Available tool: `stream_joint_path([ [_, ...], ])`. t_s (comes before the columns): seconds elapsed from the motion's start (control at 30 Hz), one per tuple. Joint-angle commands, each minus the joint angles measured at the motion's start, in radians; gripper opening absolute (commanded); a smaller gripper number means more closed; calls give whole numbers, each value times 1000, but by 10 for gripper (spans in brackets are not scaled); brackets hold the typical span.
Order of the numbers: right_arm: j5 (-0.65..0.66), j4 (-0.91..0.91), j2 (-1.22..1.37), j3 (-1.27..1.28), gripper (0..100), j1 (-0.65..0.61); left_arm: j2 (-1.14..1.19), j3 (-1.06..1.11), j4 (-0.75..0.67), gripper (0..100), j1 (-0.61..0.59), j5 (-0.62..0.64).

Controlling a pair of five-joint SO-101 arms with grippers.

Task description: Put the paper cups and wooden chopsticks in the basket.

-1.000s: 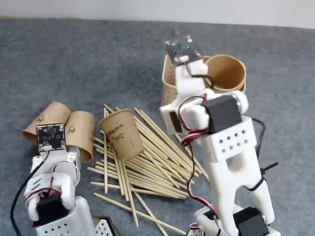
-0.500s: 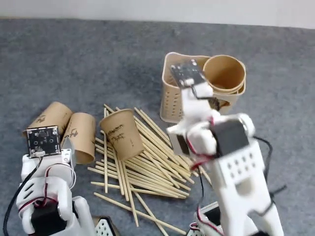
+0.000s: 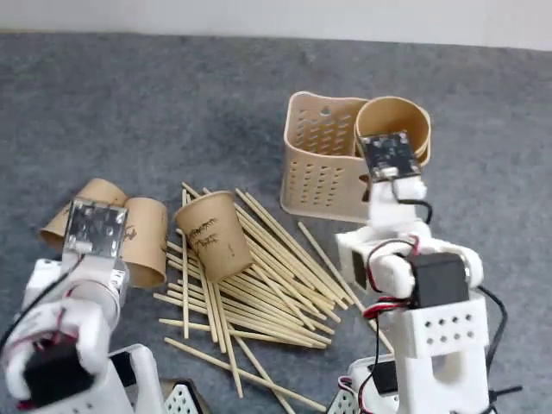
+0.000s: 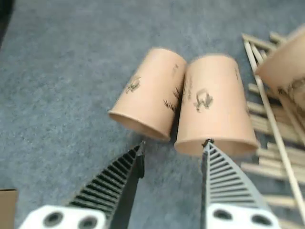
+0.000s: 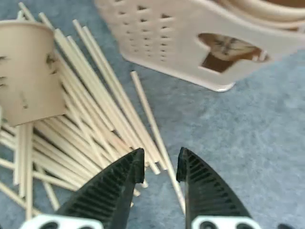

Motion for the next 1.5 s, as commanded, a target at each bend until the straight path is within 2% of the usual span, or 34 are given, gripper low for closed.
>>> stream_joint_path([
  [0.0, 25, 7, -73, 22, 131, 113, 243, -182, 71, 200, -2, -175],
  [0.1, 34, -2, -142, 90, 131, 183, 340, -206, 89, 200, -2, -334],
  [0.23, 110, -4, -255, 208, 131, 257, 417, -182, 80, 200, -5, -546],
  [0.33, 115, -5, -352, 309, 131, 337, 429, -133, 75, 200, -1, -635],
  [0.4, 117, -28, -414, 369, 131, 389, 430, -90, 15, 200, -1, -663],
  [0.57, 196, -136, -487, 496, 131, 530, 433, 56, -181, 200, -1, -663],
  [0.7, 209, -237, -473, 633, 131, 541, 430, 139, -304, 200, -1, -660],
  [0.77, 207, -286, -472, 700, 131, 539, 430, 156, -333, 200, 2, -620],
  [1.07, 117, -409, -476, 842, 131, 544, 429, 223, -356, 186, 191, -428],
  [1.23, 115, -409, -476, 845, 131, 544, 429, 225, -356, 81, 223, -417],
  [1.47, 115, -409, -473, 846, 131, 544, 429, 206, -347, 10, 222, -416],
])
